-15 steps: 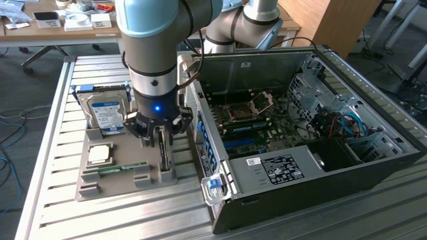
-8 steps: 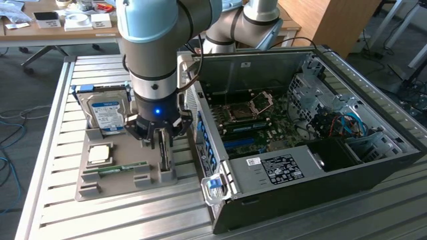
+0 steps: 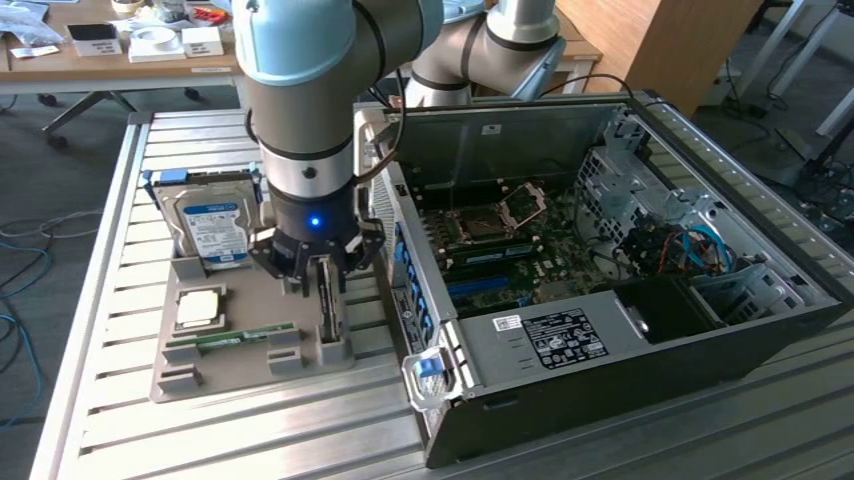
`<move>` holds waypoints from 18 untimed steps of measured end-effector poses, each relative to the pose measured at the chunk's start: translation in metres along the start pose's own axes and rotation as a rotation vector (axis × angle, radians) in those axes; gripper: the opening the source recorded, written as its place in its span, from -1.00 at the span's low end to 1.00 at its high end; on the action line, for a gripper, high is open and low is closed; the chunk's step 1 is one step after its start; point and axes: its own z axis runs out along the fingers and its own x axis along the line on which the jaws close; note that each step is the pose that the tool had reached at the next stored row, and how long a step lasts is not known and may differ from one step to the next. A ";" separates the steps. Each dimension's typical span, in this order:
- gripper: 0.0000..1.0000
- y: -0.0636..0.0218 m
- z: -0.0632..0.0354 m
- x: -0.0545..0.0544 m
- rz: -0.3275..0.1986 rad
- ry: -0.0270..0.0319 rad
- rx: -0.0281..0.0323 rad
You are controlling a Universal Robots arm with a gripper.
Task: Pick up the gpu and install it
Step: 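Pick up the gpu and move the gpu toward the slot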
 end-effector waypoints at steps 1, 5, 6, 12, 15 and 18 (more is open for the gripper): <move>-0.05 0.0006 0.0000 0.000 0.000 0.0001 0.0002; -0.05 0.0025 0.0005 0.000 0.000 -0.0001 -0.0001; -0.05 0.0025 0.0005 0.000 0.000 0.0000 0.0000; -0.05 0.0030 0.0008 0.000 0.000 -0.0001 -0.0001; -0.05 0.0035 0.0009 0.000 0.000 0.0001 0.0000; -0.05 0.0036 0.0011 0.000 0.000 0.0000 -0.0001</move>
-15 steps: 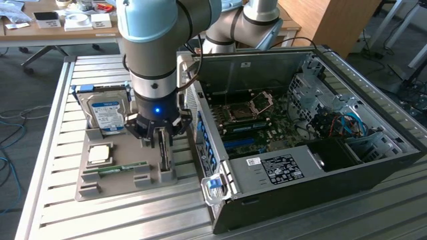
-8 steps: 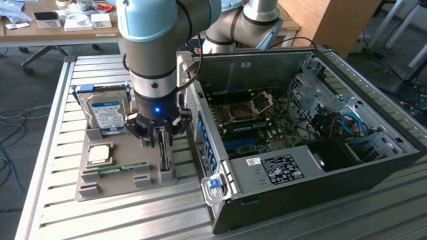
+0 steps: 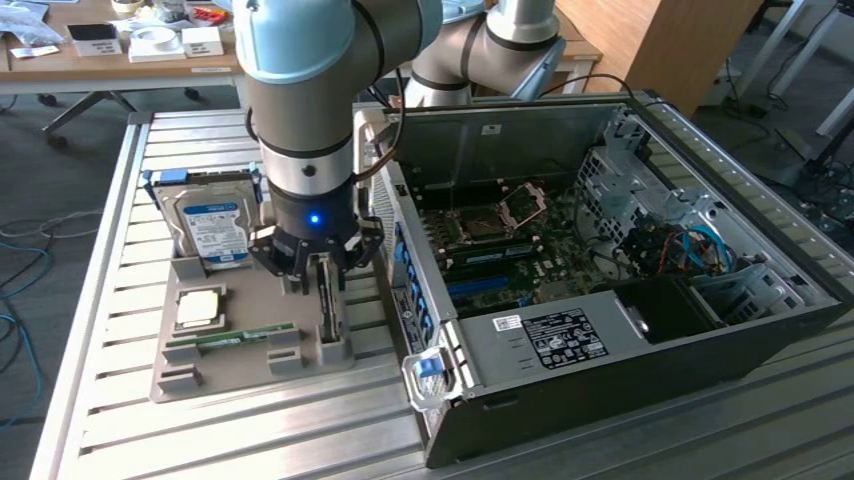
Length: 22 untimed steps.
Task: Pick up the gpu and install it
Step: 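Pick up the gpu and move the gpu toward the slot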
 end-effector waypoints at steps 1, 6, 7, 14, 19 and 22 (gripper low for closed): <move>-0.05 0.0000 0.0000 0.000 0.000 0.0000 0.0000; -0.05 0.0003 0.0000 0.000 0.000 0.0001 0.0001; -0.05 0.0003 0.0000 0.000 0.000 0.0001 0.0001; -0.08 0.0003 0.0000 0.000 0.000 0.0001 0.0001; -0.22 0.0003 0.0000 0.000 0.000 0.0000 0.0000; -0.22 0.0003 0.0000 0.000 0.000 0.0001 0.0001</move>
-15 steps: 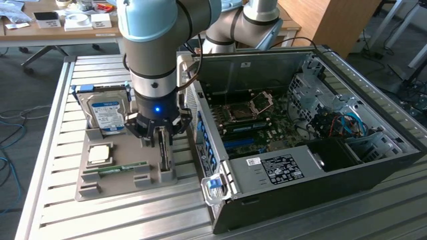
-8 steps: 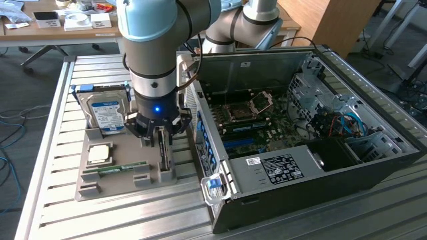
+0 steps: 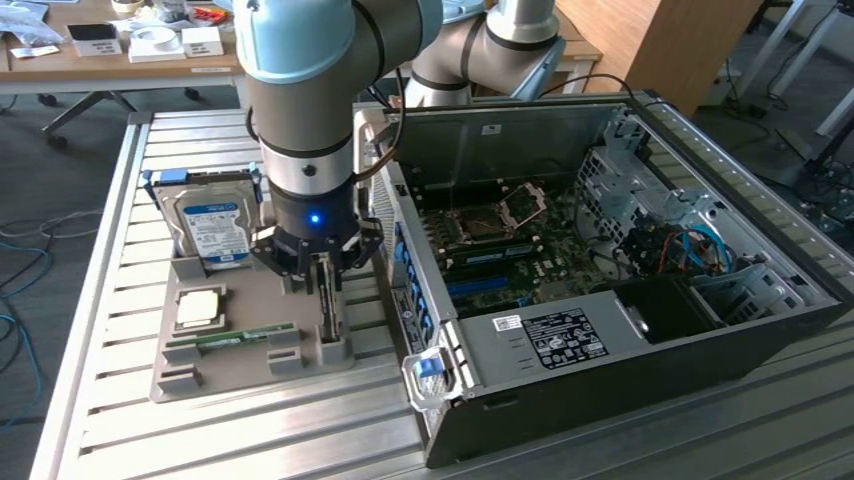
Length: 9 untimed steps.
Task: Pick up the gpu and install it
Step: 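Pick up the gpu and move the gpu toward the slot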
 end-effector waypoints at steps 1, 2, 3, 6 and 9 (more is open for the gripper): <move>-0.22 0.0000 0.0000 0.000 0.000 0.0000 0.0000; -0.22 0.0000 0.0000 0.000 0.000 -0.0001 -0.0001; -0.22 0.0000 0.0001 0.000 0.000 -0.0001 -0.0001; -0.22 0.0000 0.0000 0.000 0.000 0.0000 0.0000; -0.22 0.0000 0.0000 0.000 0.000 -0.0001 0.0000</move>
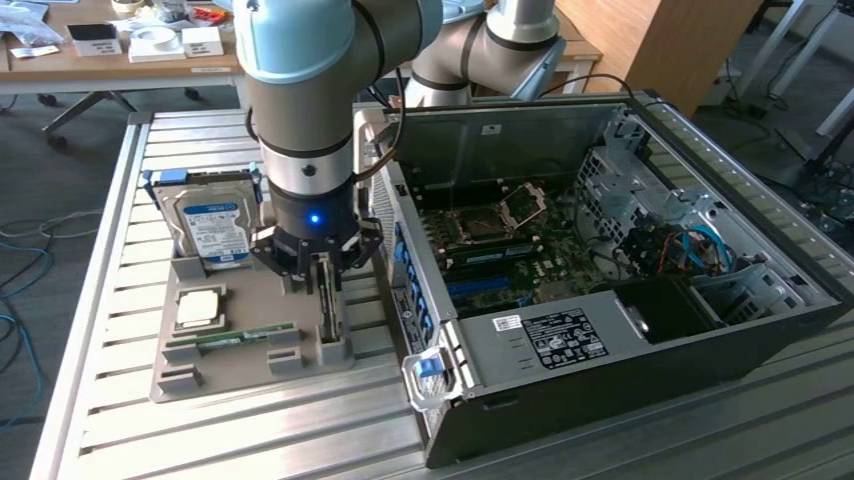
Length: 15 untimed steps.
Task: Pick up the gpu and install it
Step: 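Pick up the gpu and move the gpu toward the slot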
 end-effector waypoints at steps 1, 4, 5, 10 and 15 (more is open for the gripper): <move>-0.22 0.0000 0.0000 0.000 0.000 0.0000 0.0000; -0.37 0.0000 0.0000 0.000 0.000 0.0000 0.0000; -0.37 0.0000 0.0000 0.000 0.000 0.0001 0.0000; -0.47 0.0000 0.0000 0.000 0.000 0.0001 0.0000; -0.47 0.0000 0.0000 0.000 0.000 0.0000 0.0000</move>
